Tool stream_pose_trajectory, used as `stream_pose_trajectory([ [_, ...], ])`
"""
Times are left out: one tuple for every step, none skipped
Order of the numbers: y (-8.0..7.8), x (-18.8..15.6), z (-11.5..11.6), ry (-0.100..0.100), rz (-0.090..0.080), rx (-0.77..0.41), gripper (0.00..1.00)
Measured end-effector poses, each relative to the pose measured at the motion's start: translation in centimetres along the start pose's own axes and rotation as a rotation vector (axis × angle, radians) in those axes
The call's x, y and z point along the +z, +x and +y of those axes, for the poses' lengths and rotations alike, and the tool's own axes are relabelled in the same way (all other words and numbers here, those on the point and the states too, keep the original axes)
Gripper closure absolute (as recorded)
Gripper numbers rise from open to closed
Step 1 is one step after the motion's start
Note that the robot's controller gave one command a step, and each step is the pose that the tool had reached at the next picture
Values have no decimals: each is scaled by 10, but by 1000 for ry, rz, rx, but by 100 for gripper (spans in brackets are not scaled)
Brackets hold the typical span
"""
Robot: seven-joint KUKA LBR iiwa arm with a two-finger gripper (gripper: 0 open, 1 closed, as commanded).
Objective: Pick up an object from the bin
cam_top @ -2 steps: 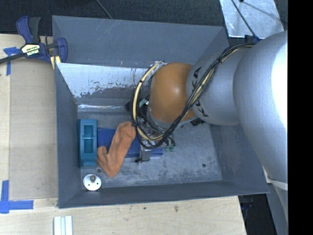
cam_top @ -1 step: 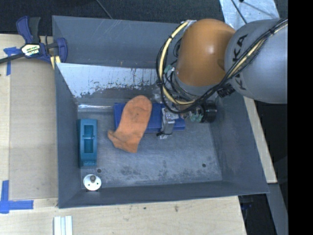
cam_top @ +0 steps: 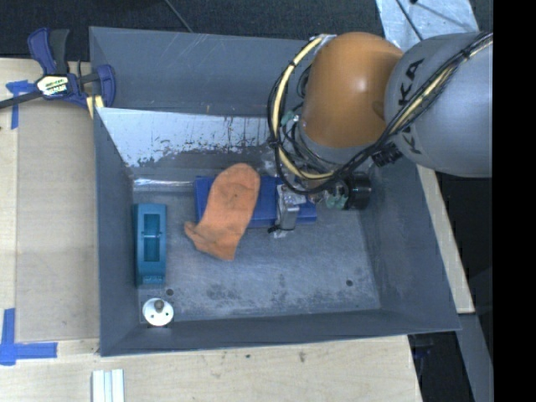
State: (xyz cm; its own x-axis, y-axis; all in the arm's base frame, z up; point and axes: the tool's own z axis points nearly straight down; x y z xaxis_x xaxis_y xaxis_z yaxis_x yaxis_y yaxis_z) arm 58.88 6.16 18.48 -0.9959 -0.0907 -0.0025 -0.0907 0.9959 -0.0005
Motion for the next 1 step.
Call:
stream_pose_trajectory([
  [7,-44,0,0,8,20,100],
])
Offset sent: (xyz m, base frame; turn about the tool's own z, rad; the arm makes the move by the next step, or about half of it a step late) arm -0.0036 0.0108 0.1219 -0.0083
